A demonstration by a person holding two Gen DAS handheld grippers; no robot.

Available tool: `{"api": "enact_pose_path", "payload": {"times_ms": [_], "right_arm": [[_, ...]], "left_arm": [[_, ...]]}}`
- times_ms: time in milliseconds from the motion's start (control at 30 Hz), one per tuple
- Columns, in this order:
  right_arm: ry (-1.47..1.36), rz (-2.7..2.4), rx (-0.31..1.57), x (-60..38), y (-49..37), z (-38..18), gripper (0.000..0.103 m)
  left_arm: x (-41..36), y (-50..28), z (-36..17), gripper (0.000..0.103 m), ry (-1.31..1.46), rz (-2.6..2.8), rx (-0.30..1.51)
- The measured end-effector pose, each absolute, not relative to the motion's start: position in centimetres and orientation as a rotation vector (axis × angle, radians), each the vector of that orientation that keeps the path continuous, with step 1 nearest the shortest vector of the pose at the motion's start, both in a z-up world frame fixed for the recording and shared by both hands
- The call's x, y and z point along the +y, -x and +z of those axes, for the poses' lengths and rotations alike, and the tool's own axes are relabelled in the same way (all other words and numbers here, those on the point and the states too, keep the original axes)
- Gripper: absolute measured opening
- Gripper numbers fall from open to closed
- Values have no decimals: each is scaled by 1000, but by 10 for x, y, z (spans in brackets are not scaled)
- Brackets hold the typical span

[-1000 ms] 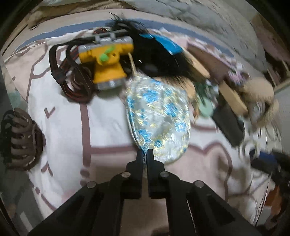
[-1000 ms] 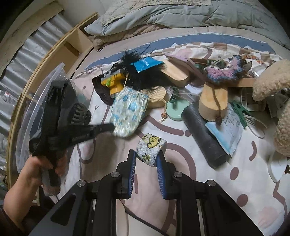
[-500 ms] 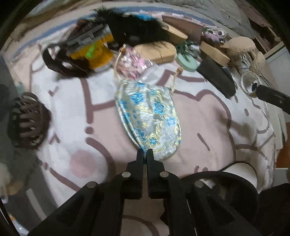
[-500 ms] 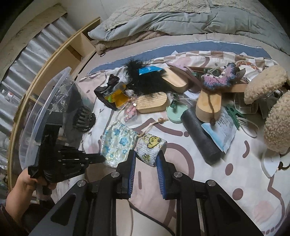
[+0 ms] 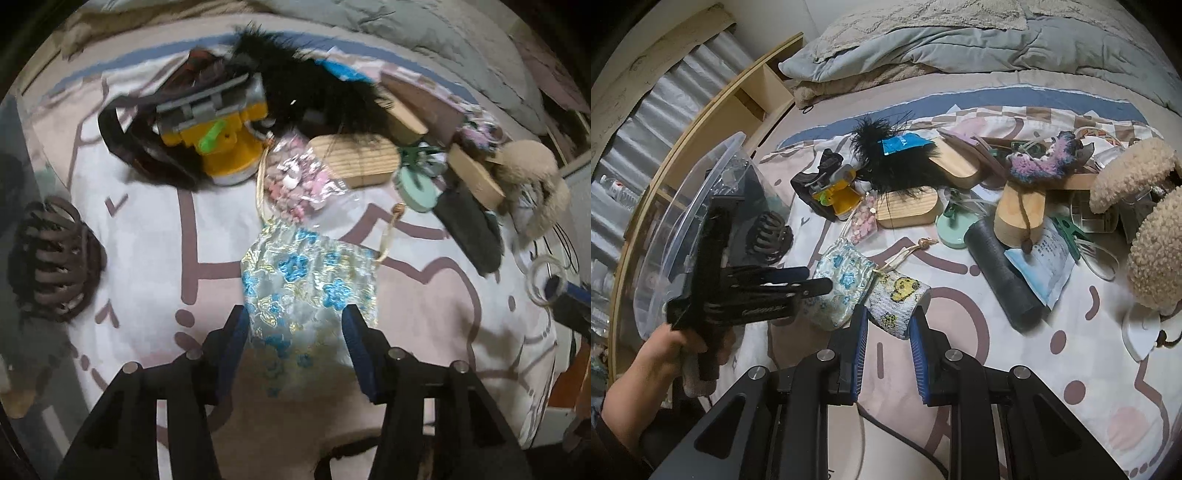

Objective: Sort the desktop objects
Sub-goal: 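Close the left gripper on the blue floral drawstring pouch, then lift the floral pouch with the left gripper while the right carries the tape roll toward the box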

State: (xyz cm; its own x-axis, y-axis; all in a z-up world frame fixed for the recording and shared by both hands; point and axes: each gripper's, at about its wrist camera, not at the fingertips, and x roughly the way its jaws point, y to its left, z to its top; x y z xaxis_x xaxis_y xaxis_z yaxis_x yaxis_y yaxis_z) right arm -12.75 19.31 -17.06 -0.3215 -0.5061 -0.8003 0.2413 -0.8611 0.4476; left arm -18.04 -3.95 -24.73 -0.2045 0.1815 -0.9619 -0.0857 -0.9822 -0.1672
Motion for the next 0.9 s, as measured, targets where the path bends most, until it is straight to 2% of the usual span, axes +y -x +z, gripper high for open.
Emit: {"api": "enact_pose_path", "payload": {"times_ms": [67, 133, 200, 367, 900], "right_arm": [[-1466, -2206, -349, 196, 127, -171, 24], [-1465, -2205, -352, 199, 128, -171, 24], [-1465, -2205, -354, 200, 128, -171, 24], [-1456, -2208, -358, 202, 128, -168, 24], [-1347, -2256, -376, 204, 119, -135, 24]], "left_arm": [[-44, 183, -252, 52, 1884, 2306, -132], [-46, 187, -259, 38, 1908, 2286, -187], [-50, 187, -262, 19, 1932, 2279, -210], [-53, 185, -253, 3, 1899, 2298, -199], [-30, 165, -176, 2, 1599, 2338, -288]]}}
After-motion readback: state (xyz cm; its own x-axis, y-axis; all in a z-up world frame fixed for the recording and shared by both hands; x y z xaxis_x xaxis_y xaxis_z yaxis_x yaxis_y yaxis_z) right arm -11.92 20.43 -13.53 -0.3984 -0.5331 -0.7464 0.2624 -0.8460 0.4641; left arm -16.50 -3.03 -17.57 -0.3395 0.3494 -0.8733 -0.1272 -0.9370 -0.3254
